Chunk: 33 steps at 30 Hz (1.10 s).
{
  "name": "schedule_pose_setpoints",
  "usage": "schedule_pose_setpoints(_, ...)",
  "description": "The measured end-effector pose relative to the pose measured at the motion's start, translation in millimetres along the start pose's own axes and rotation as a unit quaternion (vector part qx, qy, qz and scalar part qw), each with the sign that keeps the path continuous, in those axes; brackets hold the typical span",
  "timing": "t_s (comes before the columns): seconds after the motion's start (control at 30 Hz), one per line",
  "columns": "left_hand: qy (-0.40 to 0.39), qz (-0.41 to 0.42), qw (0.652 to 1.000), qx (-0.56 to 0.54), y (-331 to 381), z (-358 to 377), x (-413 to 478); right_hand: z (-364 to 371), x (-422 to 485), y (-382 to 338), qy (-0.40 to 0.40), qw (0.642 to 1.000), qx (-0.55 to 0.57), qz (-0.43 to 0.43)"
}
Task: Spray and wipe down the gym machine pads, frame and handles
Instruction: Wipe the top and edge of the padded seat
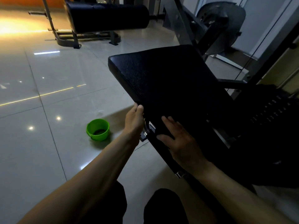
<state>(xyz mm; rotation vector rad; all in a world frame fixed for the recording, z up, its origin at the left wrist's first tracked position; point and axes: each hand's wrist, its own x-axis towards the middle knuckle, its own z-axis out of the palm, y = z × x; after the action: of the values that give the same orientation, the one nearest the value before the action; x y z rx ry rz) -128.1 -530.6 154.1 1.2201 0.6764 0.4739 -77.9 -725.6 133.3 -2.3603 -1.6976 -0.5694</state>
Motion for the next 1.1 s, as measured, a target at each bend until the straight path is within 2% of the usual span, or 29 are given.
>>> schedule_pose_setpoints(0.1,0.009,-0.008,1.0,0.009,9,-3,-14,6,68,-11,0.002,1.0,0.01,0.012)
schedule_pose_setpoints(0.2,0.001,-0.016,1.0,0.025,10,-3,-18,4,80,-7,-0.036,0.999,-0.011,0.002)
schedule_pose_setpoints(0.43,-0.013,0.062,0.997,0.037,-5,15,-17,-29,-58,15,-0.063,0.997,-0.031,-0.018)
schedule_pose_setpoints(0.53,-0.032,0.087,0.995,0.045,-13,20,-17,-32,-88,17,-0.045,0.997,-0.057,-0.025)
schedule_pose_setpoints(0.67,-0.007,0.075,0.995,0.071,-19,22,-15,-17,-32,8,-0.001,0.998,-0.05,-0.043)
schedule_pose_setpoints(0.8,0.004,0.083,0.995,0.06,-23,25,-18,-2,18,-1,0.005,1.0,-0.028,-0.001)
schedule_pose_setpoints(0.93,0.043,0.107,0.99,0.082,-32,34,-19,-10,-47,15,-0.029,0.999,-0.026,-0.032)
schedule_pose_setpoints(1.1,0.092,0.128,0.974,0.165,-40,52,-29,-34,-142,26,-0.042,0.999,-0.02,0.001)
